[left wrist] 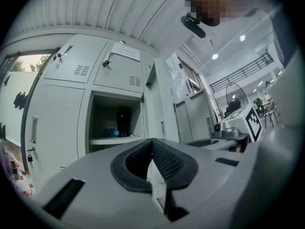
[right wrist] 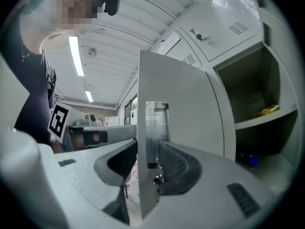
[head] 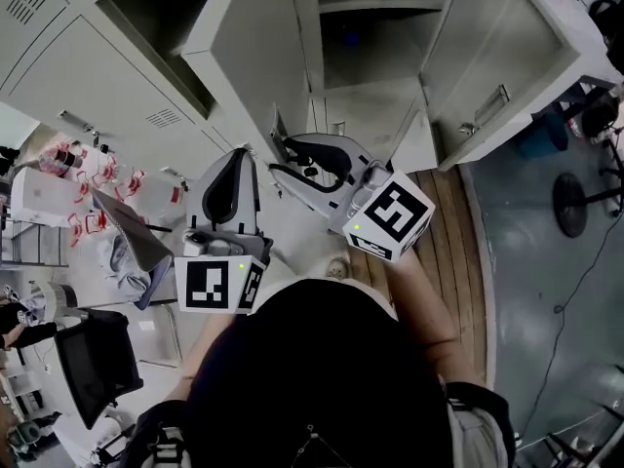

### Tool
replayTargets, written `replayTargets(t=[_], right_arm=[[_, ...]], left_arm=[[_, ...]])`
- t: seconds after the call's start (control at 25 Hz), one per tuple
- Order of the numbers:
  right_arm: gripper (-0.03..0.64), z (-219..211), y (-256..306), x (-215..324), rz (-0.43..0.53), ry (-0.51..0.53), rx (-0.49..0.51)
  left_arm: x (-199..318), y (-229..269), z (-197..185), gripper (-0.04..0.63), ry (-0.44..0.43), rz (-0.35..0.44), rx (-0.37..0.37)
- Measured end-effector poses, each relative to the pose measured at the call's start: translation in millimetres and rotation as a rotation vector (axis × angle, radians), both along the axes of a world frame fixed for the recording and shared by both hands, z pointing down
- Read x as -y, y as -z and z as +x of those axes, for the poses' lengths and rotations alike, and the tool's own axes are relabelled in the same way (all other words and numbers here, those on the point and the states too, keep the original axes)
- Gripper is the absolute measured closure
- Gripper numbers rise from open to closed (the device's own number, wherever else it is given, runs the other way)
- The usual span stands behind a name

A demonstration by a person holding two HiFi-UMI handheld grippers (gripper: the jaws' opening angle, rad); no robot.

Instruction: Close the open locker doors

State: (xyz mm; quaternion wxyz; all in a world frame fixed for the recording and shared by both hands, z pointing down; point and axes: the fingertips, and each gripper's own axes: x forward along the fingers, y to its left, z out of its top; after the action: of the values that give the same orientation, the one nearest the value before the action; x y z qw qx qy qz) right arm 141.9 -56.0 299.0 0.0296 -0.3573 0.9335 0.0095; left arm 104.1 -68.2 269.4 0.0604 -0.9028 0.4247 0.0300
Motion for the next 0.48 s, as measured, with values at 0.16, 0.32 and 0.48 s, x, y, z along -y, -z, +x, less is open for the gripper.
replayTargets(t=[0.16, 0.32, 0.48], right_arm=[[0.489, -17, -6, 3, 0.015, -0.008, -0.030], [0.500, -42, 0, 19, 0.001, -0.037, -0.028], [0.503, -63, 2, 35, -0.013, -0.061, -0.032]], left_arm=[[0, -9, -17, 0.592, 0.023, -0.005, -0.002], [16, -1, -44, 0.592, 0.041, -0.011, -0.027], [34, 2, -67, 0.592, 0.054, -0.017, -0.049]])
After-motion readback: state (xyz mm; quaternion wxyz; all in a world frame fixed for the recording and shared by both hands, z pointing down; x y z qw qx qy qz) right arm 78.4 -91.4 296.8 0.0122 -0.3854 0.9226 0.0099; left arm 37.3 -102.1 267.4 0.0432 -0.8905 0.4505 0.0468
